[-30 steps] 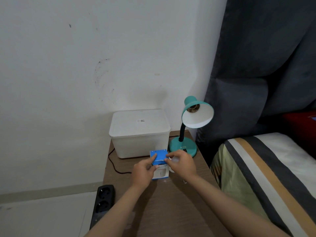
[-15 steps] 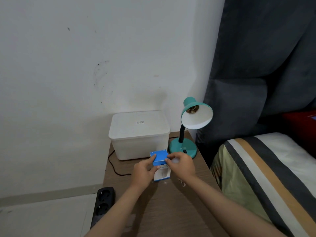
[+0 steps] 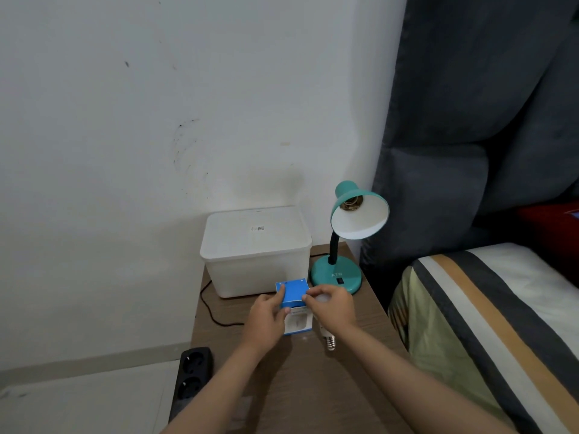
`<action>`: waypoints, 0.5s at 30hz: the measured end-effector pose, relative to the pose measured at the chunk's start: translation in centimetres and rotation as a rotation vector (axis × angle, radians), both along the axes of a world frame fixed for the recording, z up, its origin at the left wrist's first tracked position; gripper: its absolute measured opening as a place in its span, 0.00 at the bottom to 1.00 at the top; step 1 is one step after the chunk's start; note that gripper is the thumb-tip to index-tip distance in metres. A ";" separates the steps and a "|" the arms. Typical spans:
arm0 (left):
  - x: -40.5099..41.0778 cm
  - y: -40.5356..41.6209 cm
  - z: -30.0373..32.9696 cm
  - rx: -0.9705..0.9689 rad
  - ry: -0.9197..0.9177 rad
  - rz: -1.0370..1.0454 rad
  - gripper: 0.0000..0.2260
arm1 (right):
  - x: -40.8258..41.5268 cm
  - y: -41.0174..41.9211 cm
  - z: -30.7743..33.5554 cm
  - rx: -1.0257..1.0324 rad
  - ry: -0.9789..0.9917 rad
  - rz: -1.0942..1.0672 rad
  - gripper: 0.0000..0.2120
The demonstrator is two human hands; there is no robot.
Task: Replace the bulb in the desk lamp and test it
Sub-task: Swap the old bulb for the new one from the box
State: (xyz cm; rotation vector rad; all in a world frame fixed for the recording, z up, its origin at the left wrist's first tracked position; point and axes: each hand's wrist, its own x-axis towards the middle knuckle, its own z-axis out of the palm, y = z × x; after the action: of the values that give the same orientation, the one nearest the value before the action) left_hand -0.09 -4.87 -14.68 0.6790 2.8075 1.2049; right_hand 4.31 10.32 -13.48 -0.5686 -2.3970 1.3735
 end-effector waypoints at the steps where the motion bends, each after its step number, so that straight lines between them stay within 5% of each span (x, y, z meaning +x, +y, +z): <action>1: 0.0 0.0 0.1 0.002 0.006 0.006 0.23 | 0.0 0.0 0.0 -0.002 -0.001 0.002 0.07; 15: -0.1 0.0 0.0 -0.044 0.018 -0.033 0.19 | 0.2 -0.5 -0.1 0.086 -0.041 -0.005 0.11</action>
State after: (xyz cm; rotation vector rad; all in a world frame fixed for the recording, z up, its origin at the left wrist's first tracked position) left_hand -0.16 -4.82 -14.65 0.7339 2.8164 1.1345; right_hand 4.47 9.79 -13.55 -0.5849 -2.4717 1.2618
